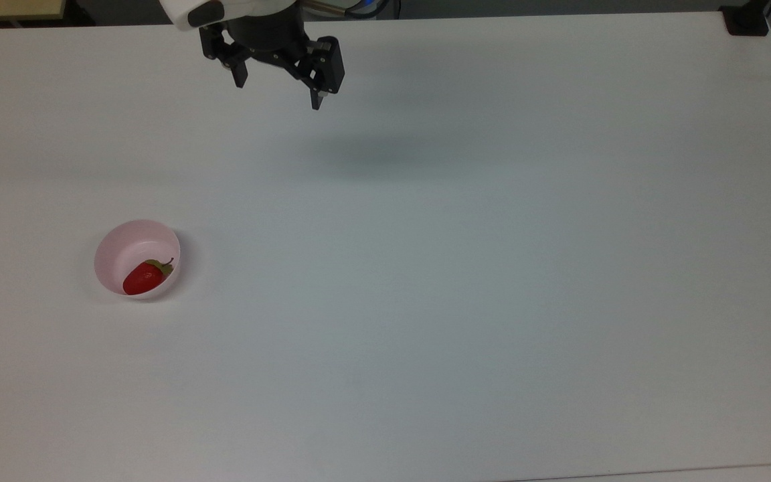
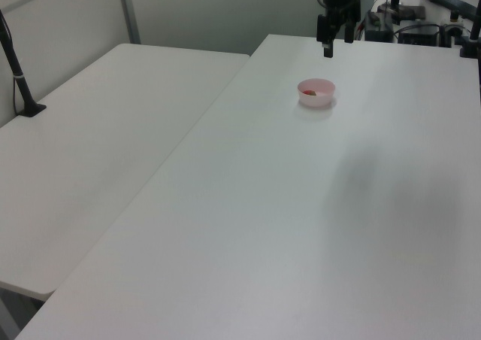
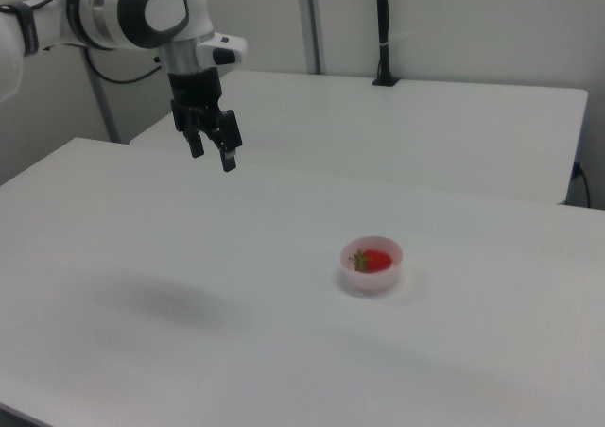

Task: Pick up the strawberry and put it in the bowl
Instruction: 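Open the gripper to release the strawberry and raise away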

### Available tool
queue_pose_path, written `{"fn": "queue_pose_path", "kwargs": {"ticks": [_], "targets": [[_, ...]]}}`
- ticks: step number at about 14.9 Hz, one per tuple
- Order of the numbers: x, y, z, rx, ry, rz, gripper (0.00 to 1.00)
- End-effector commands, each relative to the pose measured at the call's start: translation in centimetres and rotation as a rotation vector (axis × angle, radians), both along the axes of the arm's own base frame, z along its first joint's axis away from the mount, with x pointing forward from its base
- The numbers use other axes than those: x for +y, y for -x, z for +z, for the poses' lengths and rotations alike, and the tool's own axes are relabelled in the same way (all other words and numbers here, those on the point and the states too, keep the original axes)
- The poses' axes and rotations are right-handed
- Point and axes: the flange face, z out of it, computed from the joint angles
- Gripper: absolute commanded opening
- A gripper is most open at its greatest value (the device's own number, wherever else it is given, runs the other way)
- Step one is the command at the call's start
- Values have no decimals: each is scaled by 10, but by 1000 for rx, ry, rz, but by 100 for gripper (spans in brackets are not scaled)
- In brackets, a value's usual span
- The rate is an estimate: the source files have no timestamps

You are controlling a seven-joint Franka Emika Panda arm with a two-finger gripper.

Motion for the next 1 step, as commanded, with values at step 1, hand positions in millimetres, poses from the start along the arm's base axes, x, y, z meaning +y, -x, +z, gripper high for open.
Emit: {"fn": "queue_pose_path", "kwargs": {"ticks": [1], "targets": [[-9, 14, 3, 11, 14, 15, 100]]}}
